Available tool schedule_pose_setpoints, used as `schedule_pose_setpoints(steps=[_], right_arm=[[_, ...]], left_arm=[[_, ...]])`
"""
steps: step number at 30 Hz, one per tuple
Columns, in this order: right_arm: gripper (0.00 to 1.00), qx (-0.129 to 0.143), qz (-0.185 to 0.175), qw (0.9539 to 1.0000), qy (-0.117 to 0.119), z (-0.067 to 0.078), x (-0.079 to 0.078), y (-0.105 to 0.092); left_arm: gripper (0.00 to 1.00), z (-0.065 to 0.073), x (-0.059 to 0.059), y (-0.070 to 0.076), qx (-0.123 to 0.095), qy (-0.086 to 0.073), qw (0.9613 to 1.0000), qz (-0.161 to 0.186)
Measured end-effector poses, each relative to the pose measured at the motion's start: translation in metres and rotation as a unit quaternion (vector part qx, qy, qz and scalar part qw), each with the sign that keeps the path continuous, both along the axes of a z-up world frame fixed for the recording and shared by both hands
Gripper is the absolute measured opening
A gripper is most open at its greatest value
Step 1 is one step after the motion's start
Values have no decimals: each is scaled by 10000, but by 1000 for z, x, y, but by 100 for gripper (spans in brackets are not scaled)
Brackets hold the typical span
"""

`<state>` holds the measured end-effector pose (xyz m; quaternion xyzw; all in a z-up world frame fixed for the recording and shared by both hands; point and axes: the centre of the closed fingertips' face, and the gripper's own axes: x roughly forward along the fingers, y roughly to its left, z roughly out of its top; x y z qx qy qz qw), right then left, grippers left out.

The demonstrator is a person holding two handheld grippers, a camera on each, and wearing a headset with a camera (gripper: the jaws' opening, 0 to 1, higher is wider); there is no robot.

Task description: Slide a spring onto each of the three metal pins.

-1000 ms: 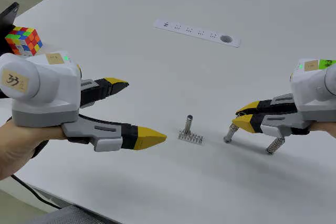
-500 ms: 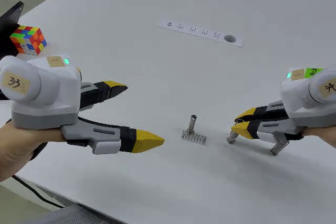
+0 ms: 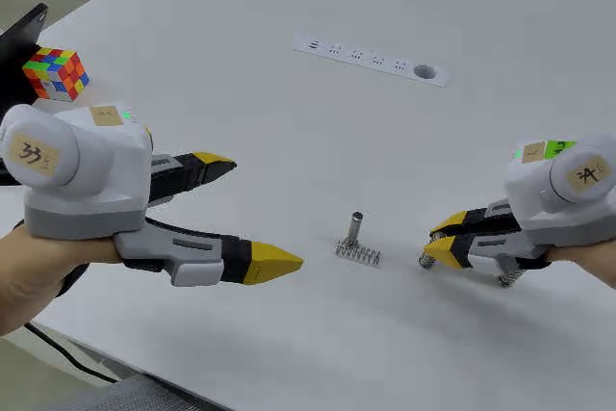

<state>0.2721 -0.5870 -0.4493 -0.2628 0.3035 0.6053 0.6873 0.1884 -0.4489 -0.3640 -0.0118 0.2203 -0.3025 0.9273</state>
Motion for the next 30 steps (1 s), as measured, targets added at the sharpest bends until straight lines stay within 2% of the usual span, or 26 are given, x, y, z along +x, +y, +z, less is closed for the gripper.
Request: schedule_pose_setpoints(steps=[18,21,26,30], right_arm=[[12,-73,-3,9999,-99,-1,0,0],[15,-96,-4,9999,-138,-1,0,-1],[17,-109,-53,9996,-259,3,3,-5],[18,13,-87,9995,-313,12,3,-4]], left_arm=[[90,3,-4,-1,0,-6,10000,-46],[90,4,-4,-1,1,-13,10000,-31],[90,5,-5,-2,-2,-6,10000,-72],[90,6,-5,-4,28,-16,9999,-120]])
